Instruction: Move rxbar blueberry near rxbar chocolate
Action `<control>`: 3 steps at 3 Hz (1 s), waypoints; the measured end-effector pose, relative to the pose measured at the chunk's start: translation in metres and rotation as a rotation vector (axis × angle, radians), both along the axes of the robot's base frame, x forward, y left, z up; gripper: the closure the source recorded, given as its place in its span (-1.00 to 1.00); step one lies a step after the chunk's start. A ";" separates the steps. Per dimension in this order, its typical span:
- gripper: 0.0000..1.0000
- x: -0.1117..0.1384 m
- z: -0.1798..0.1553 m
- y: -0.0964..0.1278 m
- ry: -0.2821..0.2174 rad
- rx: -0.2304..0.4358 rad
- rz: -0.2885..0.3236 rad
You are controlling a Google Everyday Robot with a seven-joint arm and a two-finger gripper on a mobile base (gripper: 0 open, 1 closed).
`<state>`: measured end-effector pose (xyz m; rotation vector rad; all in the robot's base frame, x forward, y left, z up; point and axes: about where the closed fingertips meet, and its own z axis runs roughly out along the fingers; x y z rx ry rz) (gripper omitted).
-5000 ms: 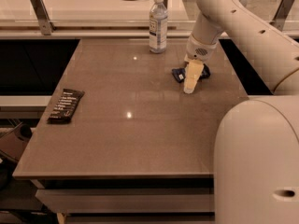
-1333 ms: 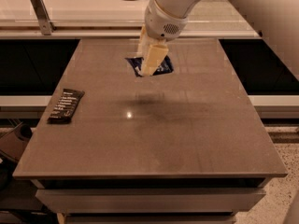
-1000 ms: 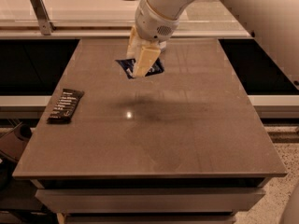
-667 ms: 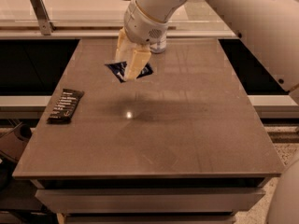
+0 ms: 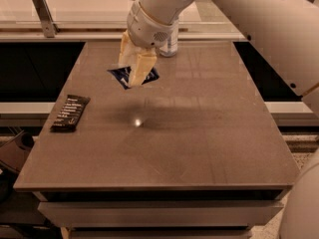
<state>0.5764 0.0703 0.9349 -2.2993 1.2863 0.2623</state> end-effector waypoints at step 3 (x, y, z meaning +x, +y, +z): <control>1.00 -0.034 -0.004 0.058 -0.051 -0.032 0.176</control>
Offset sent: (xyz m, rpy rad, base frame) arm -0.0437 0.0646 0.0025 -0.0406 -0.0657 0.1874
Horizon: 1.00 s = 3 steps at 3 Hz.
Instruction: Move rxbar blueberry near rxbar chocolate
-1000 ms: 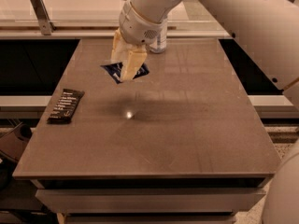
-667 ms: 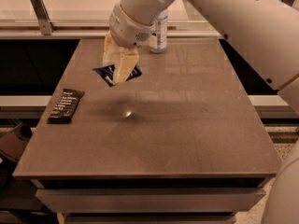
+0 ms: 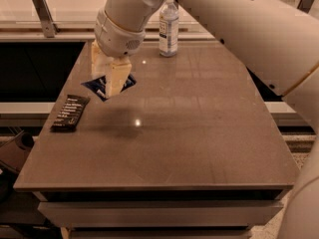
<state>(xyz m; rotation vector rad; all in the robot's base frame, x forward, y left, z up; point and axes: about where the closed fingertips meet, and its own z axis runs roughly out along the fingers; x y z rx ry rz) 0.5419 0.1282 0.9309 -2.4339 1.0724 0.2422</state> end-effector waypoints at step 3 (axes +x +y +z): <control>1.00 -0.017 -0.043 0.035 -0.010 -0.112 0.181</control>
Offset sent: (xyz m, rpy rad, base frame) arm -0.0103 0.0344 -0.0463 -0.0670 0.0024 0.1797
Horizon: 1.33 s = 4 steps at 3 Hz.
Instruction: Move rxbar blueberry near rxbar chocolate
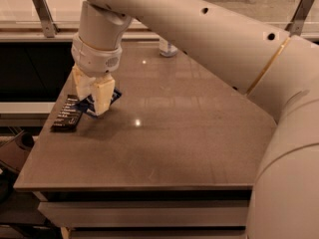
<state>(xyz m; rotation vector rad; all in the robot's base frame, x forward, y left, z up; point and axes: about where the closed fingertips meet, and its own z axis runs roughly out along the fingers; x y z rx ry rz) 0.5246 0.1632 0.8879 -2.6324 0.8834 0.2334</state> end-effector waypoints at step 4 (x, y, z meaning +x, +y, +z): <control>-0.73 -0.001 -0.003 0.005 -0.001 0.003 0.005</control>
Offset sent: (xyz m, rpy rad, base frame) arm 0.0000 0.0012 -0.0007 -0.0002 -0.0011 0.0012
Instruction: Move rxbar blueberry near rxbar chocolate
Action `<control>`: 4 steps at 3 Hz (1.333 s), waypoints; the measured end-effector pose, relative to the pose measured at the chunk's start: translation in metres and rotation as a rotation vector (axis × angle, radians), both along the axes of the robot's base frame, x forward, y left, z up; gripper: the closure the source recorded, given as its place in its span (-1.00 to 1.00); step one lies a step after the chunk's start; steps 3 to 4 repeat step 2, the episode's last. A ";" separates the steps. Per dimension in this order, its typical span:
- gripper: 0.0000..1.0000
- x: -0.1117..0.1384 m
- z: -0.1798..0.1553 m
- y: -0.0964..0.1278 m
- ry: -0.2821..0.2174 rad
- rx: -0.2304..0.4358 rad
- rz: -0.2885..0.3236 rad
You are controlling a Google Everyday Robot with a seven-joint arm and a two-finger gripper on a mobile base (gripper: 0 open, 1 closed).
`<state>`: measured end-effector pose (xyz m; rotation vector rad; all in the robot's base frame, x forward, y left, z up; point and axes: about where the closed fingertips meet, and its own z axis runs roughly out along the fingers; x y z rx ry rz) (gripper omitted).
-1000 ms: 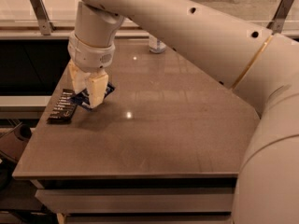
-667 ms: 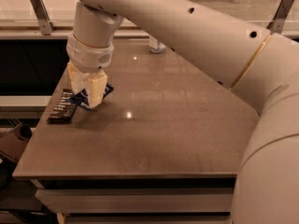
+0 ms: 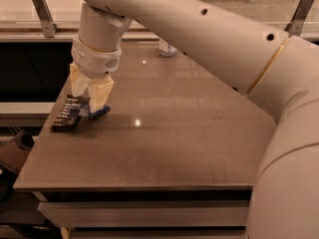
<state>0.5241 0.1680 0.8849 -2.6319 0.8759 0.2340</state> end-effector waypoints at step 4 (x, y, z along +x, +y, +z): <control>-1.00 0.000 -0.001 0.001 0.000 0.001 0.001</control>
Offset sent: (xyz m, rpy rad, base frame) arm -0.0002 0.0010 -0.0007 0.0005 0.0000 0.0011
